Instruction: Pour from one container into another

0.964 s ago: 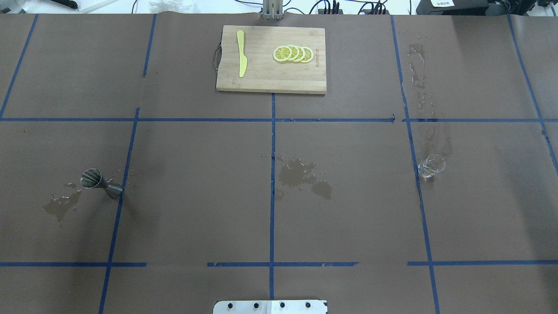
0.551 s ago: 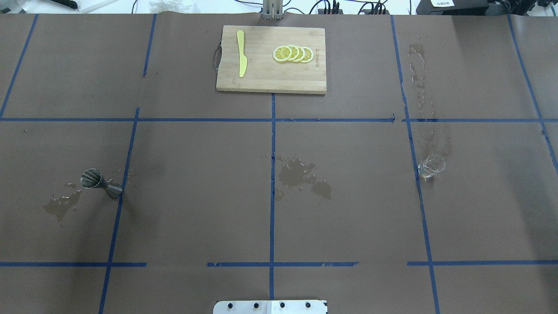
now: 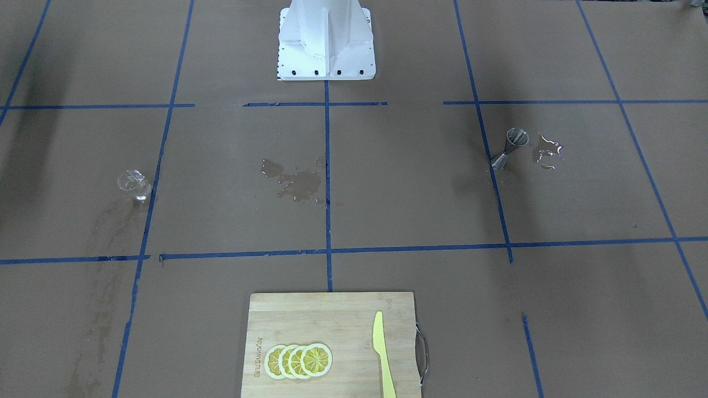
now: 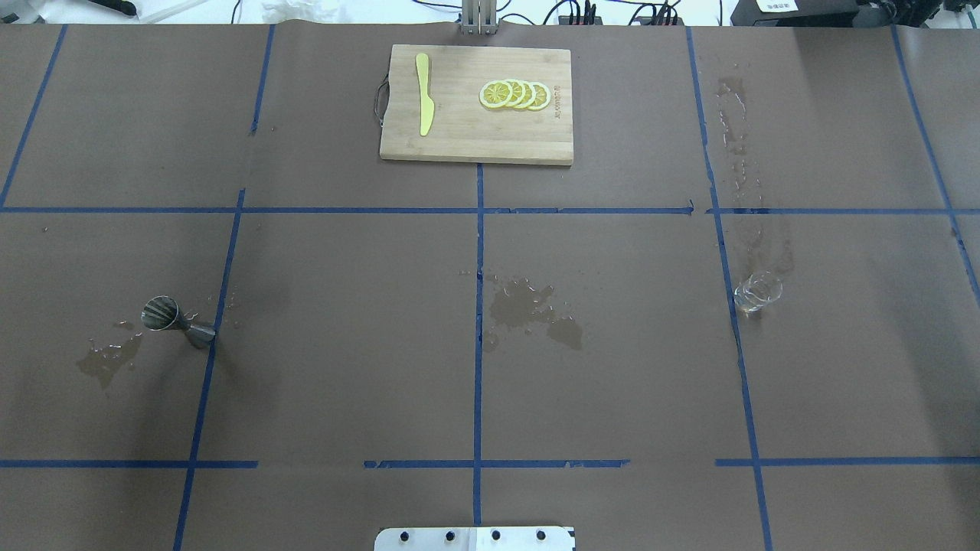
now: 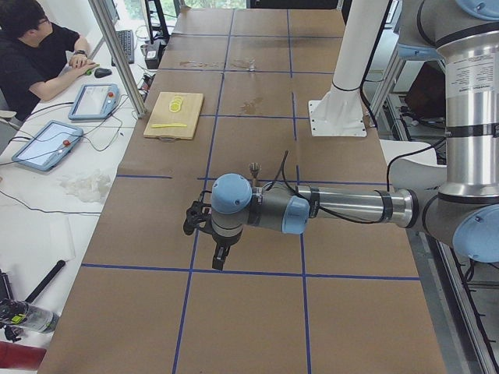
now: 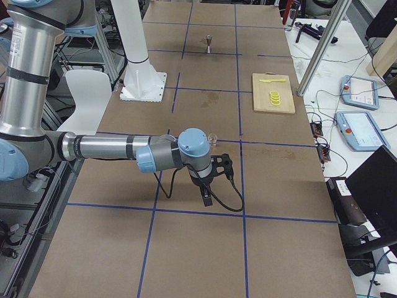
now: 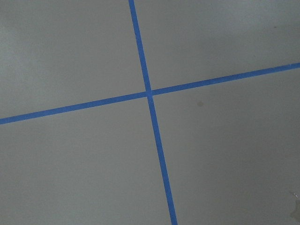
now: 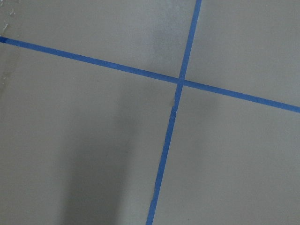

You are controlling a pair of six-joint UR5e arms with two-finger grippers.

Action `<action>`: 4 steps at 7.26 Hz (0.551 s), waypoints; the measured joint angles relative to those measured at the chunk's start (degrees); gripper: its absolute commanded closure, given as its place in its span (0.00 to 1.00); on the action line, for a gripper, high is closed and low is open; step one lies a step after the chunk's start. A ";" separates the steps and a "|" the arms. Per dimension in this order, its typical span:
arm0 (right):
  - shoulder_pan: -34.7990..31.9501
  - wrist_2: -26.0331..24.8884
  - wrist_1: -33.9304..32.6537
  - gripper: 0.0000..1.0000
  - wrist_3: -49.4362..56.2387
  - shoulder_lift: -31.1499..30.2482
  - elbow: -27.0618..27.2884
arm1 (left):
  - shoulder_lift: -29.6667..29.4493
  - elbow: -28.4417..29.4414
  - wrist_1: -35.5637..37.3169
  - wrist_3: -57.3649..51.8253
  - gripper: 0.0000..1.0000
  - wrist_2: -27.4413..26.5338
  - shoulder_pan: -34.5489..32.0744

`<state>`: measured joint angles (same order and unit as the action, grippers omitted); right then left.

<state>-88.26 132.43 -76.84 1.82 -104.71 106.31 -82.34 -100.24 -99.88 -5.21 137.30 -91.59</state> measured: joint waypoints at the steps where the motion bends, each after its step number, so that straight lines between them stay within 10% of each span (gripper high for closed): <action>1: 0.03 0.07 1.03 0.00 -0.06 0.40 -0.53 | 0.00 0.42 -3.31 0.07 0.00 0.00 0.00; 4: 0.02 0.20 1.66 0.00 -0.19 1.97 -1.93 | -0.42 2.98 -16.65 0.38 0.00 0.01 -0.04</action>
<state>-88.24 132.63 -75.18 1.62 -102.73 104.37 -82.76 -97.26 -116.53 -4.83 137.31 -91.63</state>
